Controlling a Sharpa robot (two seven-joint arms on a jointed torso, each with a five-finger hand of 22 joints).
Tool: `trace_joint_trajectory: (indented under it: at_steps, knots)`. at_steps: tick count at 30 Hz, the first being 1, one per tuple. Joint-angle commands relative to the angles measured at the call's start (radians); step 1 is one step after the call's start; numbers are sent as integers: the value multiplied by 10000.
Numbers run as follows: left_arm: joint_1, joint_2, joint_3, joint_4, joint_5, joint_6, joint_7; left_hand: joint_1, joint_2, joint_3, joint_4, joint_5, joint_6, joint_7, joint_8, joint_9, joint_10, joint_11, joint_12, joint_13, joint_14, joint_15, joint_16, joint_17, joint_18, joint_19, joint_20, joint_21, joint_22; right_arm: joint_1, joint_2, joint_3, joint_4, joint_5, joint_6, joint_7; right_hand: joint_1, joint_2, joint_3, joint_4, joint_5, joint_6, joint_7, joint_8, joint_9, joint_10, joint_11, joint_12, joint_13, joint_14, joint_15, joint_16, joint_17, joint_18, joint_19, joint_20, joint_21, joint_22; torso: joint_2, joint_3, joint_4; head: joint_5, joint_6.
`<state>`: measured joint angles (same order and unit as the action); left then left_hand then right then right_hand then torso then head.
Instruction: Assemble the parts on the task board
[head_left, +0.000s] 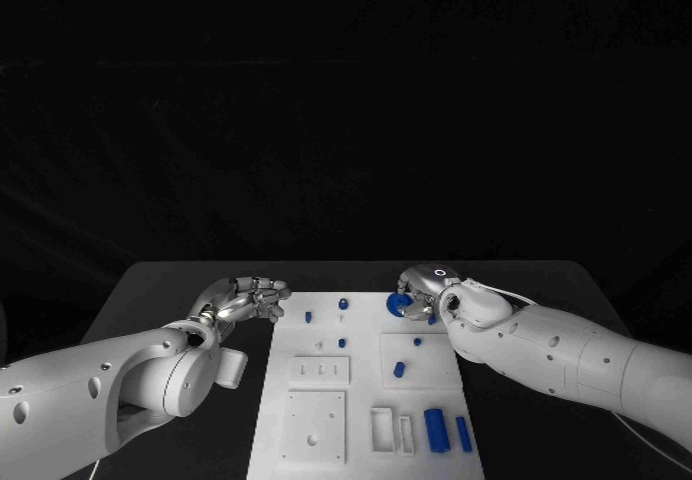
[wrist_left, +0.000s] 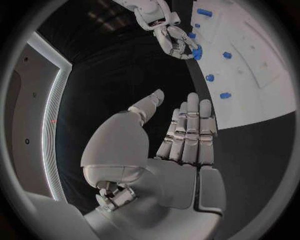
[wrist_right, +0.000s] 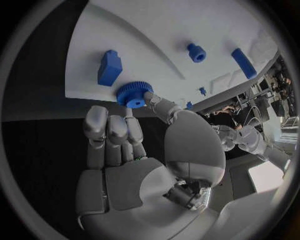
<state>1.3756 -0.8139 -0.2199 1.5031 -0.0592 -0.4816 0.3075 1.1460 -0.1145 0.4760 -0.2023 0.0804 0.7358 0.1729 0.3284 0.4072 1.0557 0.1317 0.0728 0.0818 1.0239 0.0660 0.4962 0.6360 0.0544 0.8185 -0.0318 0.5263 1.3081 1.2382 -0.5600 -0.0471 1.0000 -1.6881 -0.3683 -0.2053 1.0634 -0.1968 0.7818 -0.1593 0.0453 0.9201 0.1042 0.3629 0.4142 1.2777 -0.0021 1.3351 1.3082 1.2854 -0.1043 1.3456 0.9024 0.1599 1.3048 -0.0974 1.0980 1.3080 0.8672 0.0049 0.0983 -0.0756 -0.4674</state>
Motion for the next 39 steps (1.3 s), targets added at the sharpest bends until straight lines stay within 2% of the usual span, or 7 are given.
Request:
trace_joint_trajectory:
  at_steps: [1, 9, 16, 21, 30, 36, 39]
  knots:
    - [8, 1, 9, 31, -23, 90, 60, -93, 5, 50, 0, -24, 10, 46, -52, -14, -27, 40, -39, -14, 31, -17, -33, 12, 140, -40, -37, 68, 139, -150, -89, -89, 147, -270, 200, -210, 134, 303, 23, -53, 48, 542, 30, 178, 145, 92, -14, 69, 251, 4, -63, -70, 23, 1019, -23, 5, 74, 180, -3, 0, 4, -1, 2]
    - [10, -40, 13, 39, -23, 62, 69, -92, 8, 57, -6, -23, 13, 45, -50, -14, -24, 40, -37, -14, 33, -17, -32, 14, 141, -39, -38, 70, 139, -24, -286, -30, 935, -900, -674, -657, 51, 210, 60, -75, 40, 648, -12, 212, 177, 261, -55, 190, 371, 23, -102, -77, 55, 1019, 12, 4, 112, 170, -1, 0, -12, 38, 26]
    - [10, -36, 16, 9, -24, 51, 84, -93, 7, 62, -11, -21, 14, 46, -49, -14, -22, 40, -36, -14, 35, -18, -31, 16, 142, -39, -38, 72, 140, 132, -349, 14, 1834, -1480, -963, -927, 8, -36, 178, 43, 37, 694, -38, 208, 202, 306, -83, 188, 377, 46, -131, -94, 90, 1019, 73, -19, 138, 142, -9, 1, -17, 88, 54]
    - [9, -12, 16, -24, -27, 48, 92, -94, 8, 66, -15, -19, 15, 47, -49, -14, -21, 41, -36, -14, 35, -19, -31, 17, 142, -38, -38, 73, 141, 137, -206, 16, 2291, -1793, -1127, -1105, 9, -123, 227, 111, 37, 707, -44, 204, 212, 319, -89, 179, 375, 56, -136, -104, 103, 1018, 97, -30, 145, 132, -20, -6, -7, 105, 87]
    - [9, 13, 16, -25, -34, 55, 95, -97, 9, 72, -21, -16, 15, 49, -49, -15, -19, 44, -36, -15, 37, -19, -30, 19, 143, -37, -38, 76, 141, 129, 581, -26, 2185, -1971, -1092, -1176, 4, -240, 277, 209, 36, 704, -44, 187, 223, 309, -90, 146, 354, 68, -138, -123, 117, 1019, 122, -41, 150, 119, 7, -22, 32, 98, 126]
    - [10, 65, 17, -35, -34, 55, 92, -100, 8, 77, -27, -15, 16, 50, -48, -15, -18, 45, -36, -15, 38, -19, -30, 20, 143, -38, -38, 78, 142, 76, 1149, -221, 1630, -2018, -1049, -1175, 4, -267, 287, 235, 37, 698, -43, 179, 225, 292, -89, 125, 338, 71, -138, -131, 121, 1018, 128, -45, 151, 115, 13, -28, 58, 82, 123]
    - [10, 104, 17, -50, -35, 65, 89, -100, 8, 79, -30, -14, 17, 49, -48, -16, -18, 46, -36, -15, 38, -20, -30, 21, 143, -38, -39, 79, 142, 40, 1304, -295, 1439, -2037, -991, -1170, 9, -272, 291, 238, 37, 694, -43, 176, 226, 295, -89, 126, 341, 72, -138, -134, 122, 1018, 129, -46, 151, 114, 18, -30, 74, 124, 113]
